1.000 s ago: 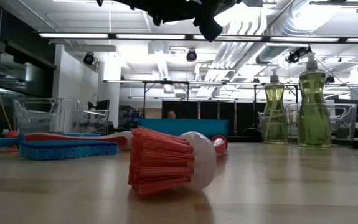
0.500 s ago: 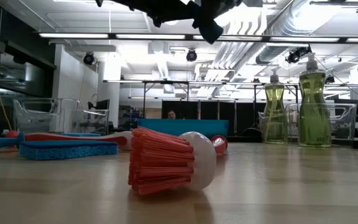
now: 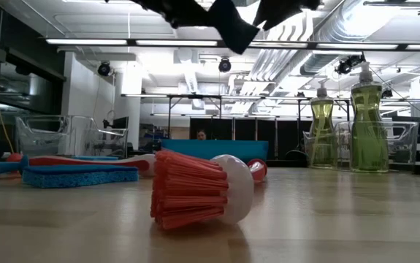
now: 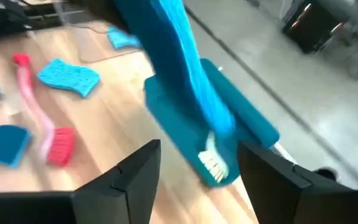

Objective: Pick & Place Kitchen Sink Supplies
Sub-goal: Put the bottom right blue sponge into the left transparent bin

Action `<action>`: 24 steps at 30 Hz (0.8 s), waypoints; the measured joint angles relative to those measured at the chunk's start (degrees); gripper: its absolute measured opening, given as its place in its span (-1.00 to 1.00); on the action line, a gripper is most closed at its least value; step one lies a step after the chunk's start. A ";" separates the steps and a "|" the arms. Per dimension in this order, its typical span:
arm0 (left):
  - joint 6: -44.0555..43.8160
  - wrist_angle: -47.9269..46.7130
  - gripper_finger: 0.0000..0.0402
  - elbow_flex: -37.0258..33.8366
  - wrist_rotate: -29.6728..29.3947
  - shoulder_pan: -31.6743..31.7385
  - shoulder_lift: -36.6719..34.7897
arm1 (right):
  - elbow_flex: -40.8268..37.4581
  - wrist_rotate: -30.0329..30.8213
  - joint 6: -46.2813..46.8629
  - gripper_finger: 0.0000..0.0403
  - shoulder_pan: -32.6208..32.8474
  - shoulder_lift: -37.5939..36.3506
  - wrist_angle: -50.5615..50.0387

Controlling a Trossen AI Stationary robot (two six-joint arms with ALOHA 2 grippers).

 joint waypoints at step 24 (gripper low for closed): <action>13.18 -50.56 -0.99 -0.25 -39.71 4.49 -14.53 | -5.18 -6.59 11.35 0.03 5.81 -5.52 -10.51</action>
